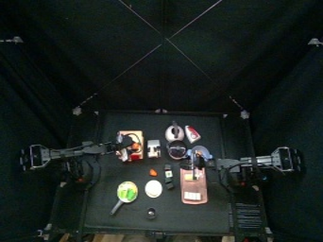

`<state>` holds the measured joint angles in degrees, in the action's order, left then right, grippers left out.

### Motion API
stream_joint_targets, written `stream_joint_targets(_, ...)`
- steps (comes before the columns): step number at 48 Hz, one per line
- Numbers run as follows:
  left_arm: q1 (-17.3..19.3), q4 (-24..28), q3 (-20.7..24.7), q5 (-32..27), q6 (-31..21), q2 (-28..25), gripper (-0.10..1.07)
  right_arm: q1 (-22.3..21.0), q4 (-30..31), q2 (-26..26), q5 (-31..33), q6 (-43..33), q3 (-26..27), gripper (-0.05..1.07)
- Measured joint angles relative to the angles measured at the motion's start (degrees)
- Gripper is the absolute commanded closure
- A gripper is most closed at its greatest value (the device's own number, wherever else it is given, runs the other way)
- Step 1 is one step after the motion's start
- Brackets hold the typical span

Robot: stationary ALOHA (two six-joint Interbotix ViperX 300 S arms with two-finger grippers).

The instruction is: Place carrot top in front of knife holder

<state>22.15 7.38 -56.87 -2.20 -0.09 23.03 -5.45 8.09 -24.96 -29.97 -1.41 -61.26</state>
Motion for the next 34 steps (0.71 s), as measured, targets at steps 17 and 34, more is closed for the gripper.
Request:
stream_joint_targets(17, -13.97, -5.10, 1.93, 0.88, 0.18, -1.05, 0.42, 0.00, 0.00, 0.00, 0.09, 0.00, 0.00, 0.75)
stream_joint_targets(34, -21.01, -6.59, 7.56, 4.04, 0.09, -11.95, 0.42, 0.00, 0.09, 0.00, 0.09, 0.00, -0.09, 0.75)
